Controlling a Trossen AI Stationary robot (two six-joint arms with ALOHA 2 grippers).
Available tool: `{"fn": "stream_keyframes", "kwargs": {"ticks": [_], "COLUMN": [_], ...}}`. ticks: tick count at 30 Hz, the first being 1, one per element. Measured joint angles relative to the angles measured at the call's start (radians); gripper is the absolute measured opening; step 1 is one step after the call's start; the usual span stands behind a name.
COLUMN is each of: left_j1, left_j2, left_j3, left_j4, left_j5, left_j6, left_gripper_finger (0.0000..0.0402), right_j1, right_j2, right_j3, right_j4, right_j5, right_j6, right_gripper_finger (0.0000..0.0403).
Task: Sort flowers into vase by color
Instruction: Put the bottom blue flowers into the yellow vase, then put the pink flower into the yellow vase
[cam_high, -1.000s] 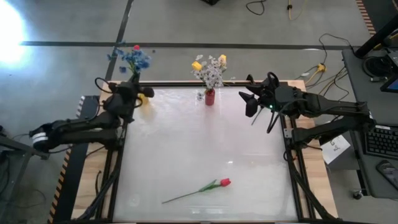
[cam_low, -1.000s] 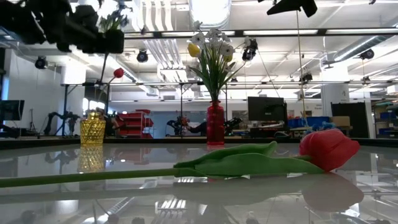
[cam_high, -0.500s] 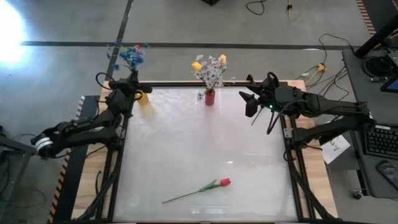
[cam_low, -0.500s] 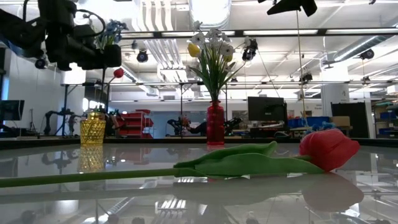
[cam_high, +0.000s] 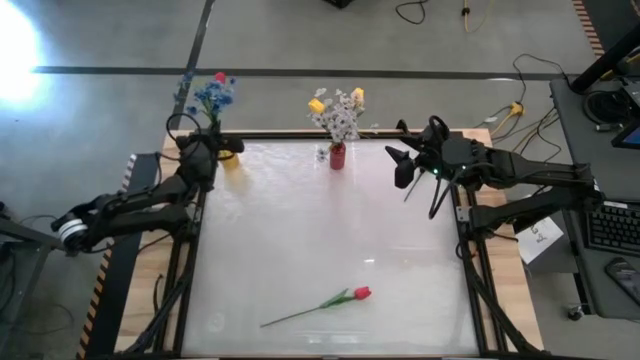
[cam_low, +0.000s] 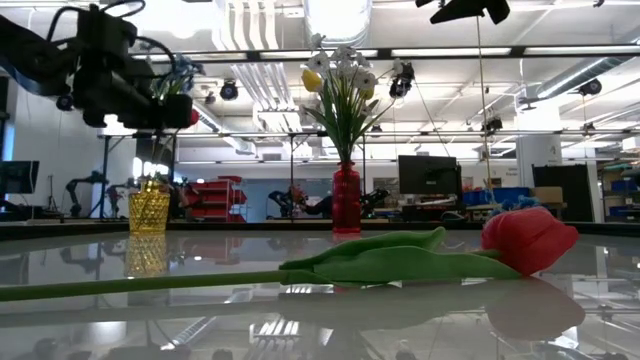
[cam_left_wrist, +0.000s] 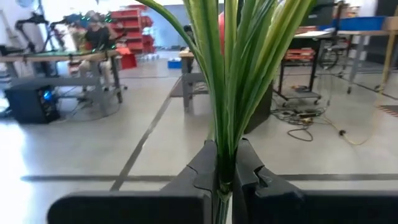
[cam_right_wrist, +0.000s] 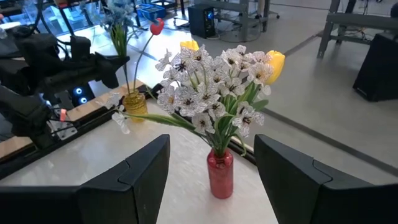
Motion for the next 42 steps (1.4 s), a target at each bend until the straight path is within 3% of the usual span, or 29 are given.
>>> {"fn": "stream_keyframes", "kwargs": {"ticks": [7, 10, 14, 19, 27, 34, 39, 42], "left_j1": [0.030, 0.030, 0.033, 0.033, 0.034, 0.021, -0.038, -0.115], "left_j2": [0.047, 0.038, 0.005, 0.000, 0.040, 0.050, 0.020, -0.012], "left_j3": [-0.005, 0.014, 0.094, 0.225, 0.502, 0.703, 0.815, 0.873], "left_j4": [-0.007, -0.112, -0.422, -0.806, -1.454, -1.735, -1.916, -2.007], "left_j5": [-0.003, -0.001, 0.026, 0.132, 0.252, 0.575, 0.835, 0.914], "left_j6": [-0.137, -0.169, -0.290, -0.403, -0.527, -0.413, -0.289, -0.279], "left_gripper_finger": [0.0000, 0.0005, 0.0031, 0.0078, 0.0151, 0.0183, 0.0177, 0.0167], "right_j1": [0.000, 0.000, 0.000, 0.000, 0.000, 0.000, 0.000, 0.000], "right_j2": [0.000, 0.000, 0.000, 0.000, 0.000, 0.000, 0.000, 0.000], "right_j3": [0.000, 0.000, 0.000, -0.001, -0.001, -0.001, -0.001, -0.001], "right_j4": [0.000, -0.002, -0.015, -0.042, -0.064, -0.065, -0.066, -0.066], "right_j5": [0.000, -0.001, -0.031, -0.035, -0.034, -0.034, -0.034, -0.034], "right_j6": [-0.002, 0.011, 0.011, 0.011, -0.023, -0.112, -0.232, -0.297], "right_gripper_finger": [0.0226, 0.0226, 0.0226, 0.0226, 0.0238, 0.0289, 0.0315, 0.0319]}}
